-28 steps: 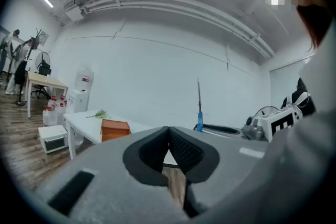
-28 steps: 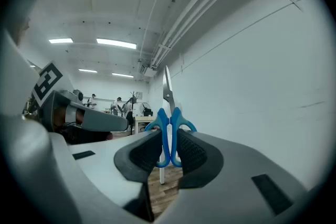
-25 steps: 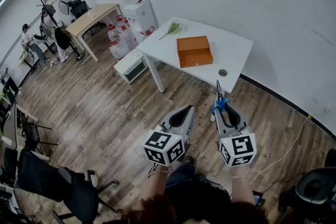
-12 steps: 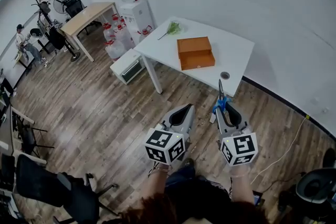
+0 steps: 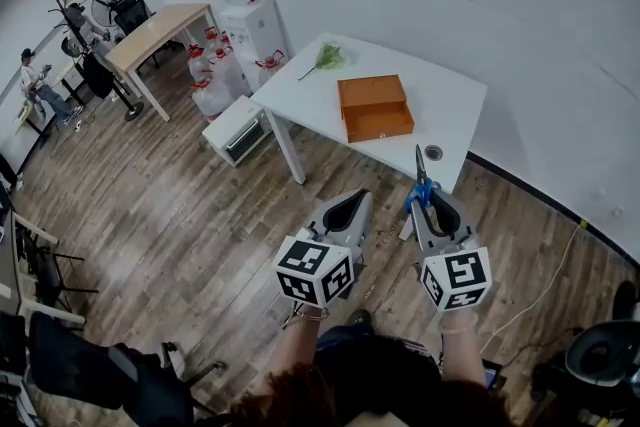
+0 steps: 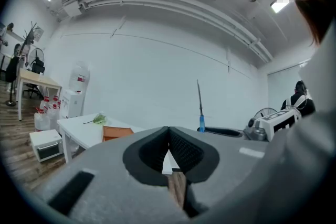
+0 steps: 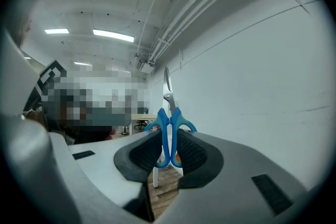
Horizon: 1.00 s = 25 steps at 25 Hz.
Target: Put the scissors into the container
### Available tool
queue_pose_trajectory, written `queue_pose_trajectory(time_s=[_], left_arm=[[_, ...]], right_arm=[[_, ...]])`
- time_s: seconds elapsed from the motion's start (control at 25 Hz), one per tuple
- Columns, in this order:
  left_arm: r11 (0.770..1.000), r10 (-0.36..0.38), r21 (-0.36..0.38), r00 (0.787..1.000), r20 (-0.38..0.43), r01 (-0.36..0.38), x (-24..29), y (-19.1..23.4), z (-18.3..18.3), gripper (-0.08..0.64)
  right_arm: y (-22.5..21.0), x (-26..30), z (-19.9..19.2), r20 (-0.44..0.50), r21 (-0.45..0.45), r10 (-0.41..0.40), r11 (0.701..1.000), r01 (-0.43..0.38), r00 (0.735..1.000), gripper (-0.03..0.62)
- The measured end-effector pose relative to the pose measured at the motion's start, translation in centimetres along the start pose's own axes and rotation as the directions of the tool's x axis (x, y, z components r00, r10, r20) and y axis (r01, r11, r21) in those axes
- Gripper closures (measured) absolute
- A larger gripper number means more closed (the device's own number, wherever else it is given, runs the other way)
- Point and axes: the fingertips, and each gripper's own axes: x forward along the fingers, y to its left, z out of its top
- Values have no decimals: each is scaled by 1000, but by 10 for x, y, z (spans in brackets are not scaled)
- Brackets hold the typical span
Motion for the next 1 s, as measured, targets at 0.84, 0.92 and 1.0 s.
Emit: queue_pose_trajectory(time_s=[0.84,0.92,1.0], left_arm=[[998,-66,-20,998,-21,65,55,43,7,545],[998,-68,-18,997,-23,68,65,46,9,545],[997,-71,-15,997,-25,71,75,48,10,545]], right_arm=[[-25,68,-4,-14,5,-49,999,49,999,512],[-30,76,-4,-13,4,-46,999,47,999,512],[-37,84,-6,-15,2,-44,999,44,999,512]])
